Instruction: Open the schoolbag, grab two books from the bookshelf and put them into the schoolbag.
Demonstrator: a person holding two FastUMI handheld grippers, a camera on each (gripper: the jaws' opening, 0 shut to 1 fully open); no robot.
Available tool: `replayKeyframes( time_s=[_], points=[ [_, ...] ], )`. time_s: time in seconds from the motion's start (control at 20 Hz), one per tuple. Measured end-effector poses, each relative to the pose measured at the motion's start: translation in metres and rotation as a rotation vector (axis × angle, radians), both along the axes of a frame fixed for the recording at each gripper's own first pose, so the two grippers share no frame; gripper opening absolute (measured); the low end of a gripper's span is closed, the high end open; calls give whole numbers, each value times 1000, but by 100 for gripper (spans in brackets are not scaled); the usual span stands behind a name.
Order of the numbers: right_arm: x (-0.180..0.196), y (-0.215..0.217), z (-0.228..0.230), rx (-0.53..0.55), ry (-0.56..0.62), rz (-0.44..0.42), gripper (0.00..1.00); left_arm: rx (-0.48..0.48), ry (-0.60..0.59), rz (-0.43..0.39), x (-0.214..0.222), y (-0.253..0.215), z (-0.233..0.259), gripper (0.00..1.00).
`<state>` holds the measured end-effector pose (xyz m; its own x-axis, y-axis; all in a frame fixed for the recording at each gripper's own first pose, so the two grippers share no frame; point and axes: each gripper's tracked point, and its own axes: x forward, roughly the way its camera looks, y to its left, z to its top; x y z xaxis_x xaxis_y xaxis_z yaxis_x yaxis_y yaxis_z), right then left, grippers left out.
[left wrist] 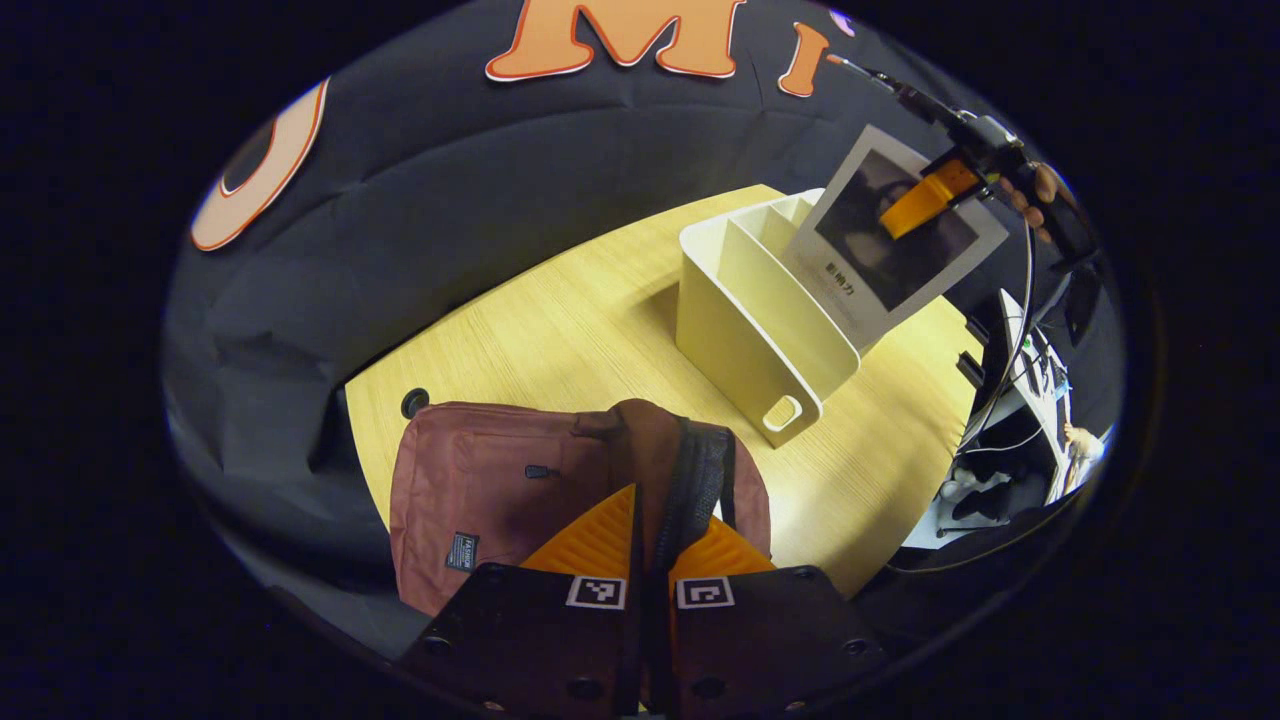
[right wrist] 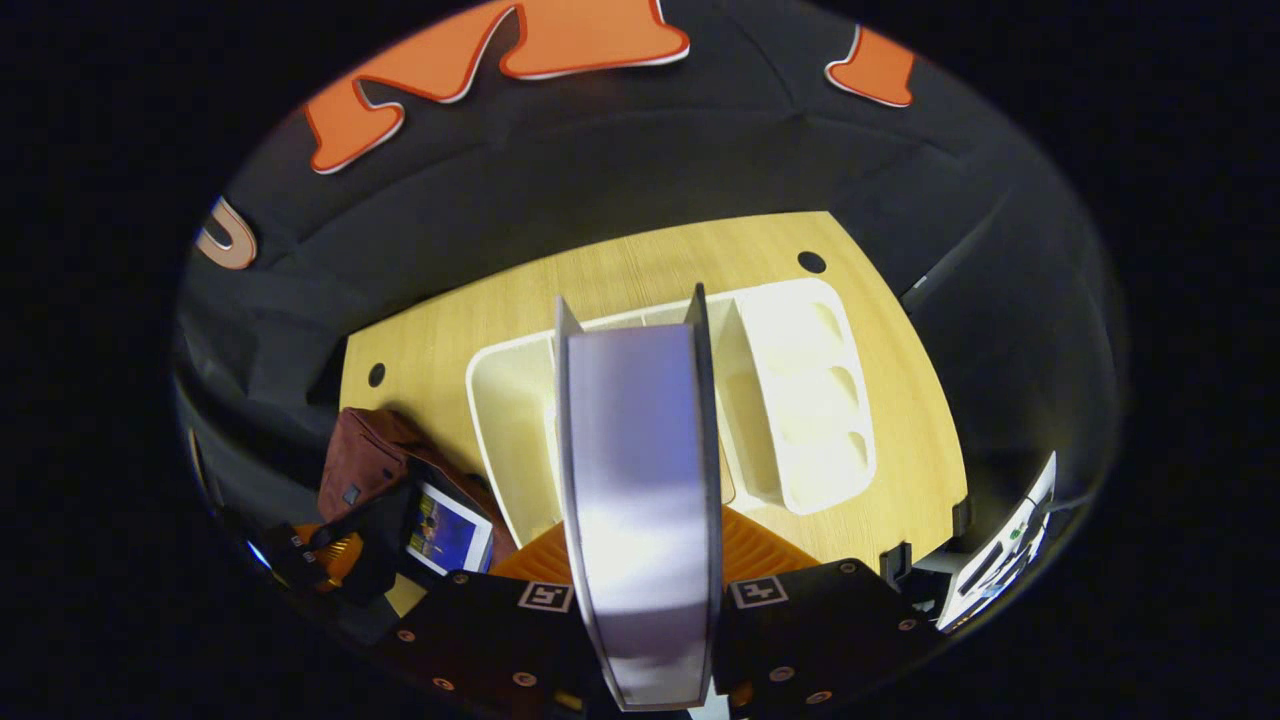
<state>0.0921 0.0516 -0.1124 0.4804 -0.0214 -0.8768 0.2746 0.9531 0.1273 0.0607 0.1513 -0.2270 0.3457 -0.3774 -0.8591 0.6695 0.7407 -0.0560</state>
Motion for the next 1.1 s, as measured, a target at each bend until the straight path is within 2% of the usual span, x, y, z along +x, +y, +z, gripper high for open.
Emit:
replayKeyframes(
  time_s=[0.25,0.5,0.8,1.1],
  points=[
    [-29,12,46,85,-133,-92,42,-6,-19,-45,-5,-1,2,5],
    [-61,55,57,197,-209,-100,41,-14,-31,-65,-7,3,3,5],
    [-83,92,30,283,-196,-92,41,-12,-43,-72,-3,14,9,5],
    [-85,127,10,425,-232,-143,41,4,-34,-98,0,20,13,5]
  ],
)
